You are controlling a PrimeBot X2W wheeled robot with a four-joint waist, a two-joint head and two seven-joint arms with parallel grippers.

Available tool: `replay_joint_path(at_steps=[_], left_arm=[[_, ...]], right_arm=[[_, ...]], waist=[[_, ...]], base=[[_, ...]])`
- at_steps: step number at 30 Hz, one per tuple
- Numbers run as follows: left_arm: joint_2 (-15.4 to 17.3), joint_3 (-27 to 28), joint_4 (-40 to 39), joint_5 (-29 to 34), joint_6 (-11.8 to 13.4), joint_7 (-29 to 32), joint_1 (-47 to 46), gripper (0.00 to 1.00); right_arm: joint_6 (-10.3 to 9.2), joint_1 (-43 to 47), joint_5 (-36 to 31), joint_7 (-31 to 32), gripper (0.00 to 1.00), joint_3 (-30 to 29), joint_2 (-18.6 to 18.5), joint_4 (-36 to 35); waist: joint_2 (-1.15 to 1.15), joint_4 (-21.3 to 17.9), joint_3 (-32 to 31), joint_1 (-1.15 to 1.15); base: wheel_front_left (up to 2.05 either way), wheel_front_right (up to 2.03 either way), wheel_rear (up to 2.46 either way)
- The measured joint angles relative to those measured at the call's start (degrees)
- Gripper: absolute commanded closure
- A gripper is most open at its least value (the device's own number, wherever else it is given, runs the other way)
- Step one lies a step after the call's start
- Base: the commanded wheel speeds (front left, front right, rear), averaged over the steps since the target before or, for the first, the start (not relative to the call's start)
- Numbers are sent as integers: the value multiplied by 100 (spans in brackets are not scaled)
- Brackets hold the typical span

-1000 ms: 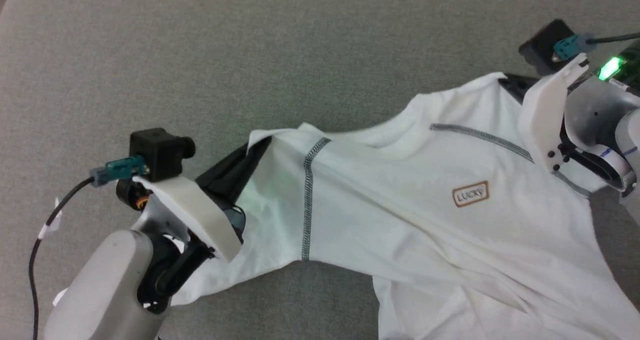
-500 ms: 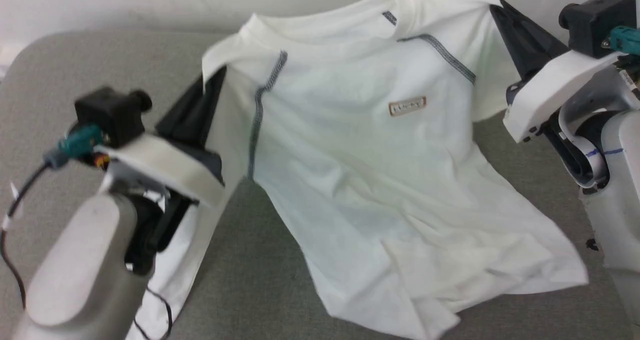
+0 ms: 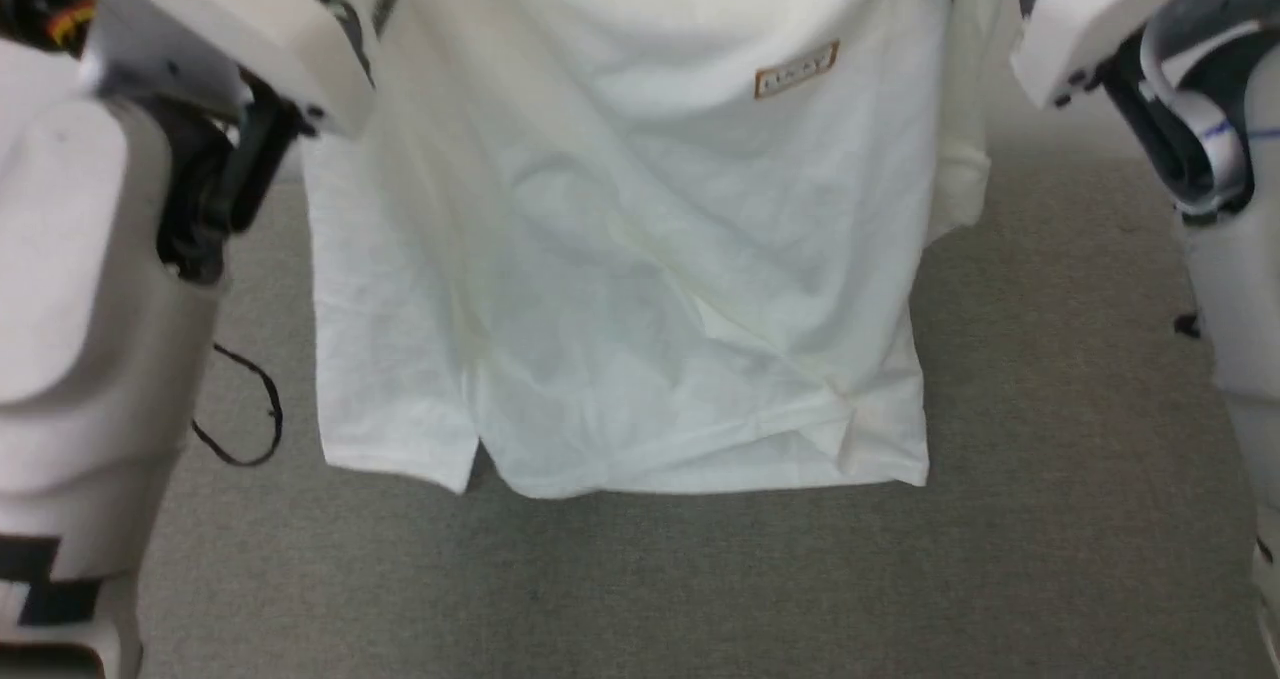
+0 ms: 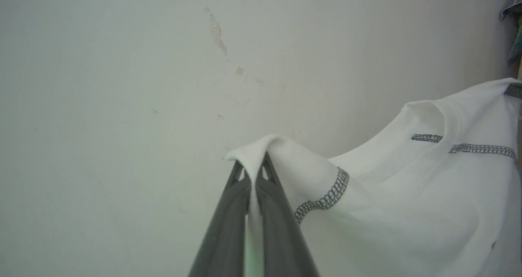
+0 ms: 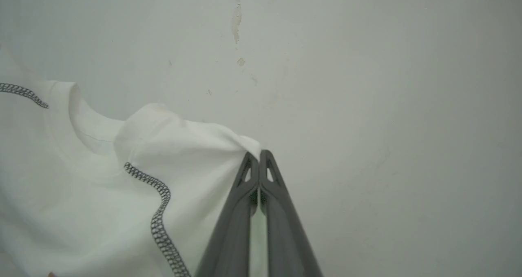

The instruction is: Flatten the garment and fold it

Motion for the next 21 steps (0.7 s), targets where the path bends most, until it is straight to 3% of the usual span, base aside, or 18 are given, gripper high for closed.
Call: replay_joint_path(at_steps=[12,21], left_arm=[[162,-87,1113,244,-222,371,-1537,100],[287,-62,1316,764,-296,-294,-2948,100]], right_arm=[[0,-1640,-244,212,100,-59,459,1351],[0,-3005,-926,29,100,-182,481,1777]], waist=[[0,-379,304,2],[0,-468,1217,3]], base=[[0,0,0],[0,0,0]])
